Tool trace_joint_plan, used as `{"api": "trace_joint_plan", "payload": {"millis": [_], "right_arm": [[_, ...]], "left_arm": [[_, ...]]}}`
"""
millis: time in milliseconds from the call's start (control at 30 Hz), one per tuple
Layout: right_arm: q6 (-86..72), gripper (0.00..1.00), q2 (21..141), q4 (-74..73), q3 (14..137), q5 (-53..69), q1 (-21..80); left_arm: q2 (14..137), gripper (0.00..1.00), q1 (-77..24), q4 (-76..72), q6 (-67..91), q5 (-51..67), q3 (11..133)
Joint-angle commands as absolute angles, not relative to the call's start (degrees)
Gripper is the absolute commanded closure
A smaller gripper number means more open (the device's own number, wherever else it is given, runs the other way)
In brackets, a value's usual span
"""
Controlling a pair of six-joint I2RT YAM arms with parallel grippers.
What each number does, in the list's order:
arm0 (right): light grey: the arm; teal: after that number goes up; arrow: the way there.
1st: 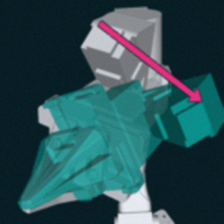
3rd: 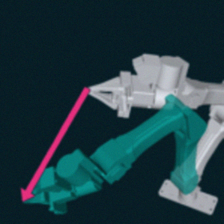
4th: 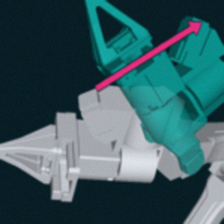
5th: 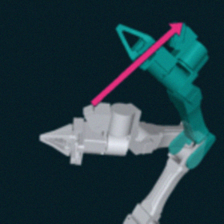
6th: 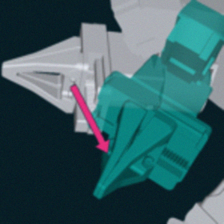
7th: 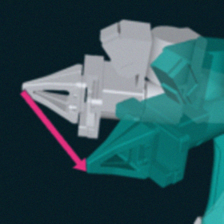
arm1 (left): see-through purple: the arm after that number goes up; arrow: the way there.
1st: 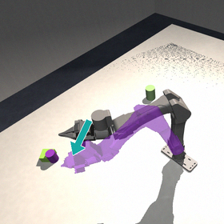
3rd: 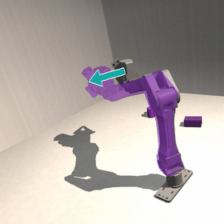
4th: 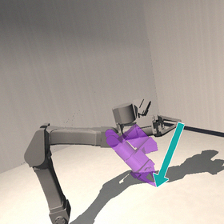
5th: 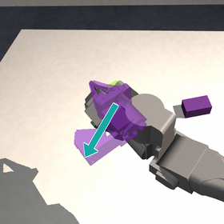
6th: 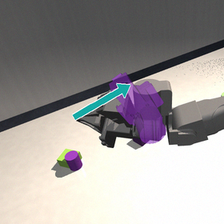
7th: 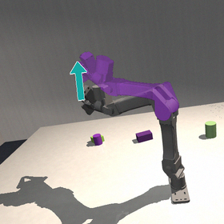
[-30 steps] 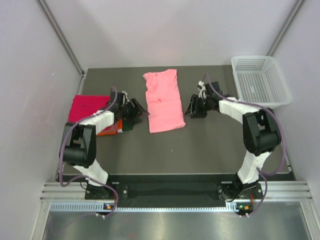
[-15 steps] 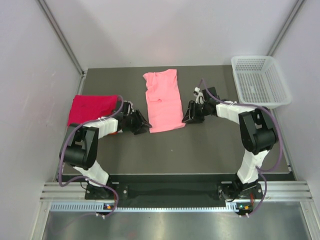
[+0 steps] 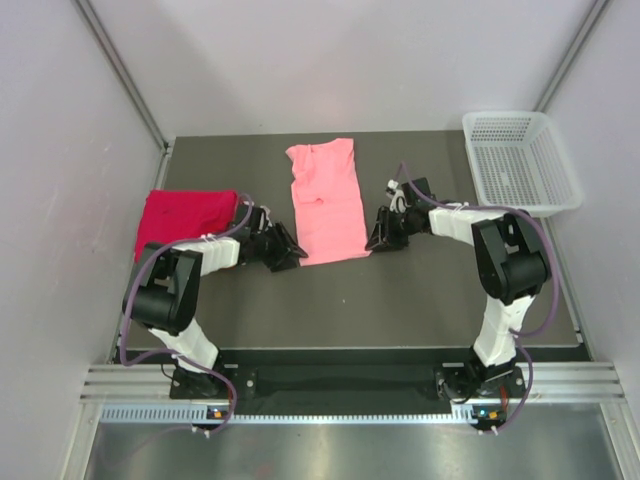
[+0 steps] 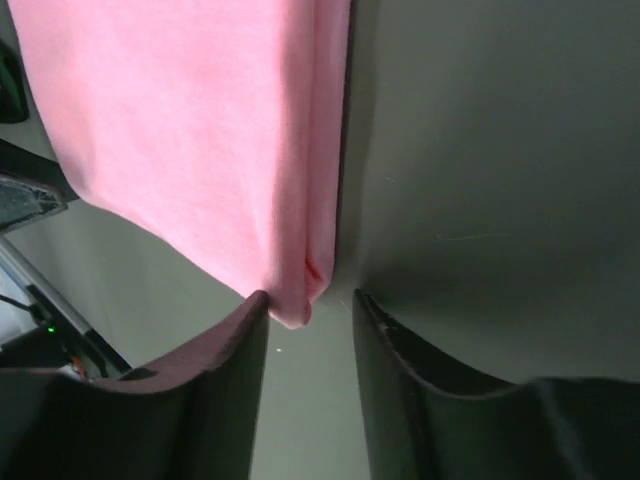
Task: Fold and stack the t-shirts
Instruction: Fold the tshirt
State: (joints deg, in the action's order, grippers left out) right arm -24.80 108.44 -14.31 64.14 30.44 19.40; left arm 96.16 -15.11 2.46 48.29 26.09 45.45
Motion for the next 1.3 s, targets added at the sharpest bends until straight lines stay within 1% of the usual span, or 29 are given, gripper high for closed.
{"api": "trace_joint_plan", "payload": {"millis": [0,33,100,233,367,400,467,500,567,633,667,700,733,767,800,833,1000,1100,1267], "right_arm": [[-23.7,0.56,107.9,-13.0,63.7,30.1,20.2],[-23.7,0.51,107.8,-12.8,63.4,30.0,20.3],[-23.7,0.47,107.3,-12.7,63.3,29.8,20.7],[-23.5,0.46,107.5,-13.2,63.5,27.8,21.4],[-23.5,0.49,108.8,-13.4,64.0,25.8,21.7],[-23.4,0.54,109.2,-13.6,64.1,25.4,22.0],[-23.2,0.59,109.6,-13.8,64.3,25.2,22.2],[-23.0,0.64,109.8,-14.1,64.3,25.1,22.4],[-22.9,0.67,109.8,-14.2,64.3,25.0,22.6],[-22.9,0.76,109.9,-13.9,64.3,26.4,22.7],[-22.9,0.8,109.8,-13.7,64.2,27.1,22.6],[-23.0,0.9,109.5,-13.2,64.1,28.0,22.7],[-22.9,0.95,109.3,-13.1,64.0,29.3,22.7],[-23.0,0.98,109.2,-13.4,64.0,29.7,22.7],[-22.8,1.0,108.5,-13.4,63.9,30.1,22.7],[-22.9,1.0,107.8,-13.4,63.1,30.1,22.7],[-23.2,1.0,102.4,-12.7,59.2,30.2,22.7],[-22.9,1.0,98.7,-12.1,54.6,30.2,22.8],[-22.6,1.0,91.5,-11.3,45.2,30.9,22.9]], "left_arm": [[96.2,0.46,-15.8,0.6,48.2,24.6,43.9],[96.2,0.46,-16.0,0.5,48.4,24.4,43.9],[96.2,0.46,-16.2,0.4,48.6,24.3,43.9],[96.2,0.5,-16.4,0.6,48.7,23.9,44.2],[97.0,0.59,-16.9,0.5,48.8,23.9,44.2],[97.2,0.6,-16.9,0.4,48.8,23.8,44.2],[97.4,0.62,-17.1,0.4,48.9,23.5,44.0],[97.6,0.64,-17.1,0.4,48.8,23.6,43.9],[97.9,0.66,-17.2,0.4,48.7,23.6,43.9],[97.9,0.7,-17.4,0.4,48.0,23.8,44.0],[97.6,0.73,-17.4,0.4,47.7,23.6,44.0],[97.4,0.77,-17.5,0.4,47.3,23.3,44.0],[97.1,0.83,-17.5,0.5,47.0,22.9,44.0],[96.8,0.87,-17.6,1.0,46.8,22.9,44.2],[96.7,0.91,-17.7,1.2,46.4,22.9,44.4],[96.6,1.0,-17.8,1.8,45.8,23.0,44.6],[94.3,1.0,-17.9,4.9,43.4,22.6,43.4],[91.1,1.0,-18.5,6.9,42.6,23.0,41.7],[82.8,1.0,-23.5,10.5,43.4,22.3,38.4]]}}
